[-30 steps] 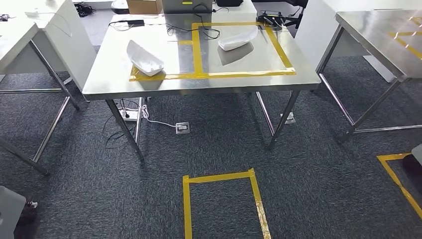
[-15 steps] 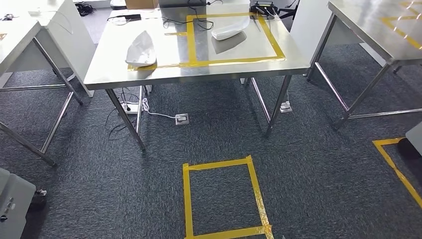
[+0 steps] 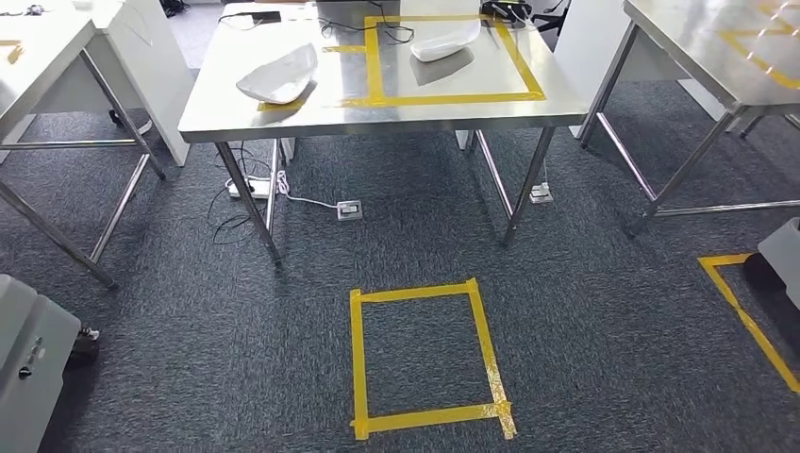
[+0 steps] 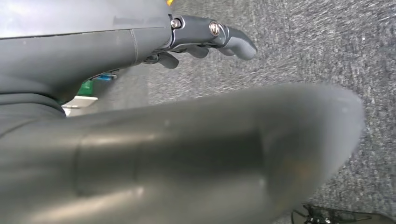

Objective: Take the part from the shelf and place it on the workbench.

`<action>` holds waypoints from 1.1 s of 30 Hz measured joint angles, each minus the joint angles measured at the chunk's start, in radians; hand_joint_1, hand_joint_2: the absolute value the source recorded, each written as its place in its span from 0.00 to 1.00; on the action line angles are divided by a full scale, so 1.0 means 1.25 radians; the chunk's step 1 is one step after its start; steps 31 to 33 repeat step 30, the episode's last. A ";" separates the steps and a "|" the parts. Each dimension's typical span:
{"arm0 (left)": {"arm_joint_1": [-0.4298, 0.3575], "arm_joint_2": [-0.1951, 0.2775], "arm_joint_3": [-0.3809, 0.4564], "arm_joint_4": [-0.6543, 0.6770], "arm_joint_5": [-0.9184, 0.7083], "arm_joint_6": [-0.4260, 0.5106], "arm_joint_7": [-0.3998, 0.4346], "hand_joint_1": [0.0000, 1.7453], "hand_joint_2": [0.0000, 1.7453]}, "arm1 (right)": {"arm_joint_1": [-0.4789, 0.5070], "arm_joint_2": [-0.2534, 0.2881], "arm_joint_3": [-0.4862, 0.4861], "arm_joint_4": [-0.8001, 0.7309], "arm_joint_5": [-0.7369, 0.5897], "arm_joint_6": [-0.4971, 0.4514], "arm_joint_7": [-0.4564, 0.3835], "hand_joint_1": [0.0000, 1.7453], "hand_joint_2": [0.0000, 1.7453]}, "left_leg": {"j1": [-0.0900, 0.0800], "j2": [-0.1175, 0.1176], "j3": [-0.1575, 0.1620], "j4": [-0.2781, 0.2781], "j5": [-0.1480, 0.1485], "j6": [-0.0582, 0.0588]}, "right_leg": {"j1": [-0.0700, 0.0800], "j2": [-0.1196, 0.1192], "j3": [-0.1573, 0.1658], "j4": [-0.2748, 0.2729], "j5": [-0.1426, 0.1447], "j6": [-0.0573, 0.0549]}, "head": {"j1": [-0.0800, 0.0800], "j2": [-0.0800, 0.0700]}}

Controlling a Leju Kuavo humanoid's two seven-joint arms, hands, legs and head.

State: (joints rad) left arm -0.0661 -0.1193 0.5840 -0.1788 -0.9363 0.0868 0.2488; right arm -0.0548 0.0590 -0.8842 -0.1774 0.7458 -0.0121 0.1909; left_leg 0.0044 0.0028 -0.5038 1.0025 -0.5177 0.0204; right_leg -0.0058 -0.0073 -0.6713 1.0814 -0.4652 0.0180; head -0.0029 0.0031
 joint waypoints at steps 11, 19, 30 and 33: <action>-0.060 0.016 0.005 -0.005 0.011 0.025 -0.129 0.00 1.00 | -0.009 0.012 0.005 0.000 0.014 -0.109 0.004 0.00 1.00 | -0.001 0.000 -0.086 0.016 0.070 -0.025 | 0.005 0.004 0.144 -0.064 -0.055 -0.015 | 0.002 0.000; -0.066 0.028 0.002 -0.011 -0.006 0.063 -0.106 0.00 1.00 | -0.011 0.030 0.025 0.000 0.019 -0.107 -0.091 0.00 1.00 | 0.000 -0.002 -0.092 0.000 0.089 -0.007 | 0.008 0.006 0.128 -0.065 -0.037 -0.036 | -0.003 0.000; -0.009 0.043 -0.077 -0.044 0.174 0.044 -0.127 0.00 1.00 | 0.024 0.025 0.176 -0.029 -0.115 -0.077 -0.110 0.00 1.00 | 0.002 -0.004 -0.092 -0.003 0.101 -0.033 | 0.010 0.006 0.120 -0.059 -0.034 -0.040 | -0.003 0.000; -0.009 0.043 -0.077 -0.044 0.174 0.044 -0.127 0.00 1.00 | 0.024 0.025 0.176 -0.029 -0.115 -0.077 -0.110 0.00 1.00 | 0.002 -0.004 -0.092 -0.003 0.101 -0.033 | 0.010 0.006 0.120 -0.059 -0.034 -0.040 | -0.003 0.000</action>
